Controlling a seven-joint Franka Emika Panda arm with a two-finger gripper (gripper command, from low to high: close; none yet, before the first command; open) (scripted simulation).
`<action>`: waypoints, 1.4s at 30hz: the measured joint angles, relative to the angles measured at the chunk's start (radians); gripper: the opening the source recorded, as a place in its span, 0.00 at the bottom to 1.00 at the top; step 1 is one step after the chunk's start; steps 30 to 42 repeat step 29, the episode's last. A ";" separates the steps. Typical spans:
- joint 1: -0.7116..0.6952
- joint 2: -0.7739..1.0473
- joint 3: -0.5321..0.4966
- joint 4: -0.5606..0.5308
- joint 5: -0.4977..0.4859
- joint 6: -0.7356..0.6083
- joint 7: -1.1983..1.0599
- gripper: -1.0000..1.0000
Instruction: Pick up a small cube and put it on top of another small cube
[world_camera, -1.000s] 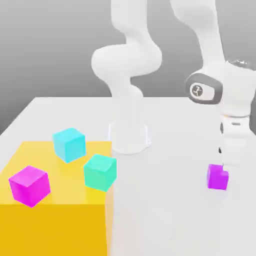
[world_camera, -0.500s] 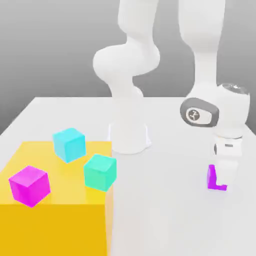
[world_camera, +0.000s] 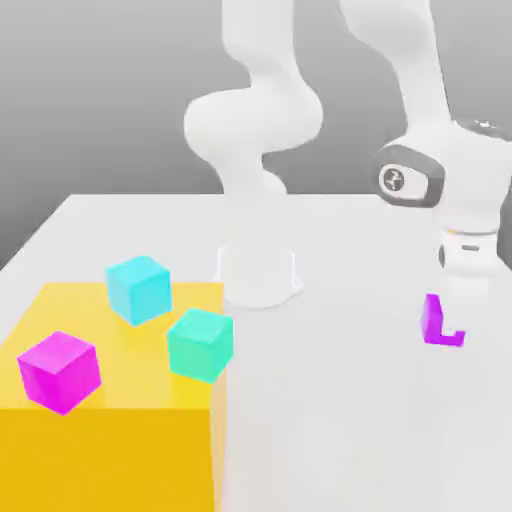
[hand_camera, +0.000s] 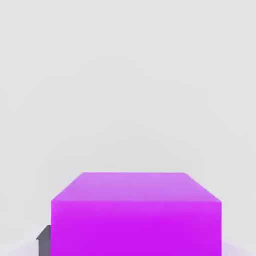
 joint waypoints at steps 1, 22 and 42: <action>-0.033 -0.001 -0.025 0.034 -0.002 -0.036 0.031 0.00; -0.743 -0.009 -0.396 0.699 0.050 -0.693 0.623 0.00; -0.784 0.030 -0.373 0.645 0.063 -0.597 0.627 1.00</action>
